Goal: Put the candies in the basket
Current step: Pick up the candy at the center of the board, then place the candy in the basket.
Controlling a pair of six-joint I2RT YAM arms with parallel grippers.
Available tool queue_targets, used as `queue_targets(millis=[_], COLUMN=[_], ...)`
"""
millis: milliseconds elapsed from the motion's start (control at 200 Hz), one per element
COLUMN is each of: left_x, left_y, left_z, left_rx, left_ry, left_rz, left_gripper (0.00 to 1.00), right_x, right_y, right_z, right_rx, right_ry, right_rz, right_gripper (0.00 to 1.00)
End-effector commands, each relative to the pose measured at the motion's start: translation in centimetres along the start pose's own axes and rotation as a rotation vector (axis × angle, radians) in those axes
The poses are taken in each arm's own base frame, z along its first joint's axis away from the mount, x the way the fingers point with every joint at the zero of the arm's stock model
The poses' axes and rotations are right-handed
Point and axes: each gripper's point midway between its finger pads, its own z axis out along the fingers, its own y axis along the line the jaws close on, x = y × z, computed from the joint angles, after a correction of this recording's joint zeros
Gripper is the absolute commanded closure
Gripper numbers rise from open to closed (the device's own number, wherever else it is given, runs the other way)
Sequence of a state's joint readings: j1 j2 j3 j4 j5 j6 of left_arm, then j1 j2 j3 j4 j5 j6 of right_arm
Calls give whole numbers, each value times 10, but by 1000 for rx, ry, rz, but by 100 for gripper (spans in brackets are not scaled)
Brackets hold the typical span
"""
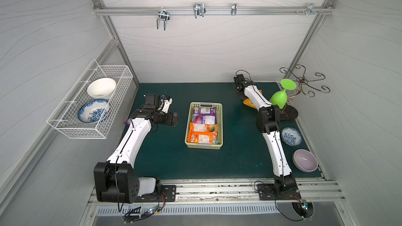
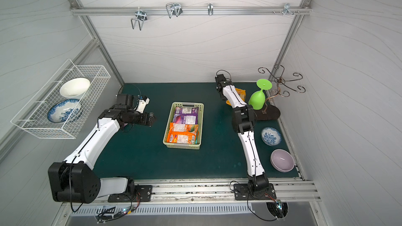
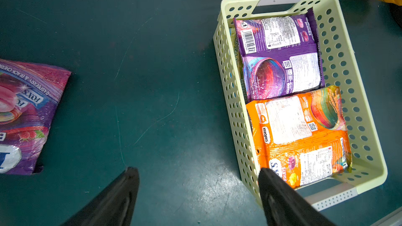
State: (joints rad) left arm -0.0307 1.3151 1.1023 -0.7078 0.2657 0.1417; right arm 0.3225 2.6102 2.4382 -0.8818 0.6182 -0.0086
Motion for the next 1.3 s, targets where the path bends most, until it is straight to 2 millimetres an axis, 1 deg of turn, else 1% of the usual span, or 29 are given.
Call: queue_targets(millis=[0, 75, 150, 175, 235, 375, 445, 580, 690, 800, 876, 971, 1041, 1136, 1206, 1296], left_x=[-20, -19, -20, -20, -20, -20, -20, -17, -19, -18, -19, -17, -17, -19, -17, -18], left_y=[-4, -6, -5, -5, -7, -9, -10, -11, -10, -12, -11, -12, -12, -11, -12, -11], left_z=[-21, -23, -27, -29, -32, -35, -39, -37, -42, -42, -46, -47, -46, -50, -49, -48], left_rx=[-3, 6, -7, -9, -3, 3, 0, 12, 0, 9, -5, 1, 4, -10, -1, -4], left_ry=[-79, -88, -94, -96, -107, -115, -122, -120, -127, -129, -132, -135, -135, -139, -137, -135], left_rz=[11, 18, 17, 16, 18, 20, 21, 26, 26, 30, 28, 30, 32, 30, 29, 28], left_gripper=[10, 10, 10, 10, 10, 10, 10, 10, 10, 10, 10, 10, 10, 10, 10, 11], right_x=[-11, -20, -31, -34, -41, -45, -49, -48, -45, -40, -35, -21, -7, 5, 15, 20], right_y=[22, 21, 25, 27, 29, 39, 40, 43, 51, 59, 72, 97, 117, 143, 162, 182], right_z=[-33, -55, -82, -92, -115, -164, -188, -235, -273, -309, -329, -349, -356, -362, -366, -370], right_rx=[-107, -112, -144, -162, -214, -348, -405, -531, -611, -678, -699, -742, -764, -768, -770, -733], right_ry=[-61, -105, -183, -211, -268, -371, -436, -544, -668, -776, -853, -942, -973, -1020, -1052, -1090], right_rz=[-62, -97, -136, -172, -190, -262, -278, -337, -427, -505, -588, -738, -855, -982, -1074, -1142], right_gripper=[100, 100, 100, 100, 100, 100, 100, 100, 100, 100, 100, 100, 100, 100, 100, 100])
